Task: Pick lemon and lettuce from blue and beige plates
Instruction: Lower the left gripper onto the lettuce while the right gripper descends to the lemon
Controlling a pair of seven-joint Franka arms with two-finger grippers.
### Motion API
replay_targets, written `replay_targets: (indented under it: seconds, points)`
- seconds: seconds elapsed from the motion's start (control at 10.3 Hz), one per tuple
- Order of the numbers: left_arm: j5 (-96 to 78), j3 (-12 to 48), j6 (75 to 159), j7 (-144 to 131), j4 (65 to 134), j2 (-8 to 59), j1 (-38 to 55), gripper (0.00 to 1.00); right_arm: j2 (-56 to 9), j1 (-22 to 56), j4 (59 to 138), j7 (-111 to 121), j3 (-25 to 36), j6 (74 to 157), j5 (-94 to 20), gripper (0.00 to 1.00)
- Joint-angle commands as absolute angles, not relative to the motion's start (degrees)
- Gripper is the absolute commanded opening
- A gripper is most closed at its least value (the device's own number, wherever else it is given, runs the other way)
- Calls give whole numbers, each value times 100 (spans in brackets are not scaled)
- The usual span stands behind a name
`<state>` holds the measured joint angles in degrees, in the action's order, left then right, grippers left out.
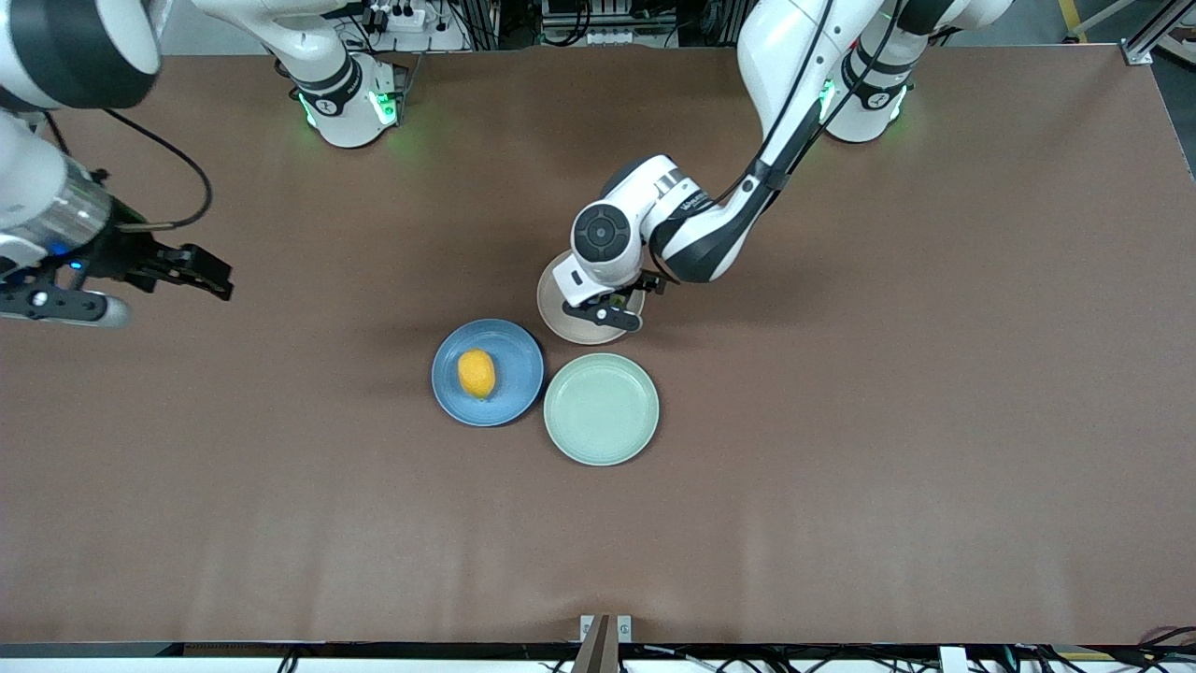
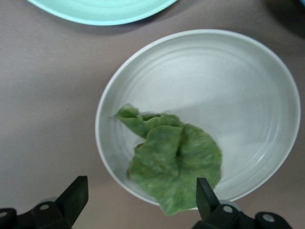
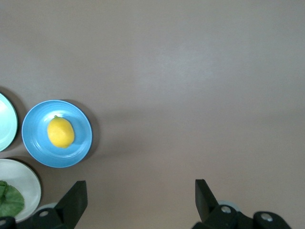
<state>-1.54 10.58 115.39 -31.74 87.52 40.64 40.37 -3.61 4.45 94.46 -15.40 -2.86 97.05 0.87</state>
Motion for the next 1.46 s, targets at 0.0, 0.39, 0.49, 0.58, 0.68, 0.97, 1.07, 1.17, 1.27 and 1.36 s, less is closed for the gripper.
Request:
replay_targets:
  seconds: [0.0, 0.39, 0.49, 0.58, 0.68, 0.97, 1.07, 1.17, 1.27, 1.36]
  points:
    - [-26, 1011, 11706, -3401, 8622, 4218, 4192, 100, -290, 431, 10025, -2273, -649, 10297, 70, 100]
    - [-9, 993, 11812, -3463, 8622, 4420, 4315, 100, -535, 439, 11186, -3041, -1352, 11880, 70, 100]
    - [-9, 993, 11882, -3463, 8622, 4473, 4333, 100, -762, 448, 11223, -3050, -1467, 12039, 53, 100]
    - [-9, 993, 11918, -3463, 8622, 4535, 4359, 100, -973, 448, 11241, -3154, -1581, 12215, 53, 100]
    - [-9, 984, 11944, -3472, 8622, 4553, 4359, 100, -1150, 500, 11241, -3173, -1599, 12339, 53, 100]
    - [0, 976, 12119, -3708, 8622, 4658, 4447, 100, -1668, 694, 11233, -3532, -1608, 12935, 61, 100]
    - [9, 967, 12198, -3744, 8622, 4676, 4456, 100, -1835, 720, 11232, -3603, -1608, 13181, 62, 100]
    - [35, 967, 12225, -3744, 8622, 4684, 4491, 100, -1976, 764, 11232, -3682, -1608, 13366, 62, 100]
    - [61, 967, 12260, -3753, 8631, 4676, 4491, 92, -2125, 860, 11224, -3796, -1600, 13568, 79, 100]
    - [62, 958, 12278, -3753, 8631, 4676, 4474, 56, -2266, 940, 11224, -3927, -1600, 13753, 149, 100]
